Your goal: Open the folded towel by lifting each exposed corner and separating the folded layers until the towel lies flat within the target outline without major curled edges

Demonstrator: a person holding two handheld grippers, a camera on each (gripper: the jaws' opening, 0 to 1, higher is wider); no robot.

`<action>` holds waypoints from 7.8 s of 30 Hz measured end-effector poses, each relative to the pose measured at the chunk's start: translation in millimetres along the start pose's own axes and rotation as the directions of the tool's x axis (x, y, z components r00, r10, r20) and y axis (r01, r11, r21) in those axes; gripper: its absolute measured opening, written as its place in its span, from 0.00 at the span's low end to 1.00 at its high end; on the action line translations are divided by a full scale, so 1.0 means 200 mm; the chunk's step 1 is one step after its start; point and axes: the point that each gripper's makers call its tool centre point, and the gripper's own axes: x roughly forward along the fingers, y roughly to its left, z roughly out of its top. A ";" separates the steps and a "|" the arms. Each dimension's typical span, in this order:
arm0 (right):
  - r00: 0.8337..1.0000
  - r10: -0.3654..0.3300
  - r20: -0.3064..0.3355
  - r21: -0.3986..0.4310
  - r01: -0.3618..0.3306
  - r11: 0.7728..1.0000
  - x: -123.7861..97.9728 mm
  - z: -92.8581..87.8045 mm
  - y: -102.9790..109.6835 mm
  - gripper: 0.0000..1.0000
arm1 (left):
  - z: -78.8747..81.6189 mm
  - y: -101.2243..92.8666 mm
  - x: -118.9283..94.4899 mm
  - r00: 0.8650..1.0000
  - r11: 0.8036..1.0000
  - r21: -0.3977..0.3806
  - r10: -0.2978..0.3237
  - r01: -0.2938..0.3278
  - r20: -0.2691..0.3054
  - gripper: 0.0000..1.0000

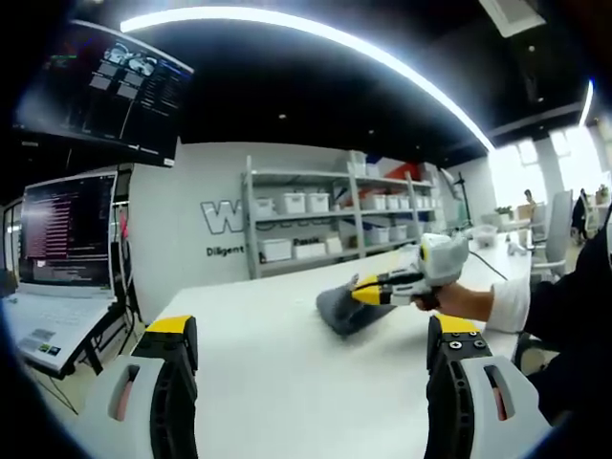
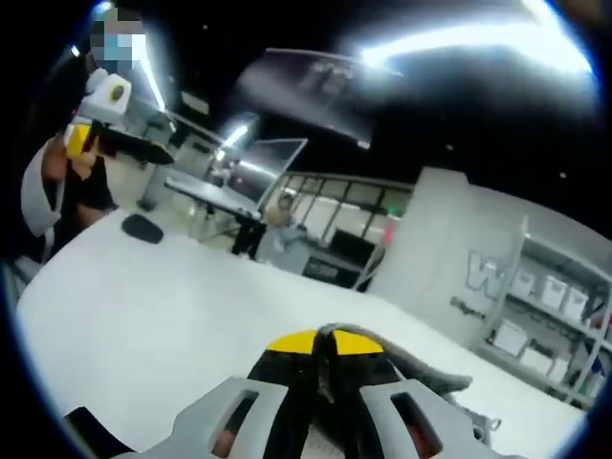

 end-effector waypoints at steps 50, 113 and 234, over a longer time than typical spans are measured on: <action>0.951 0.293 -0.096 -0.147 -0.305 0.941 0.14 -0.08 0.47 0.00 | 0.00 -0.02 0.00 1.000 1.000 -0.008 -0.021 0.021 0.001 0.97; 0.940 -0.153 -0.304 0.489 0.292 0.822 -0.22 -0.46 -0.31 0.18 | 0.01 -0.01 -0.02 0.999 0.999 0.007 -0.032 0.032 -0.012 0.96; 0.958 -0.262 0.117 0.325 0.212 0.922 0.33 -0.03 -0.28 0.01 | -0.07 0.00 0.02 0.999 0.999 0.004 -0.040 0.040 -0.036 0.92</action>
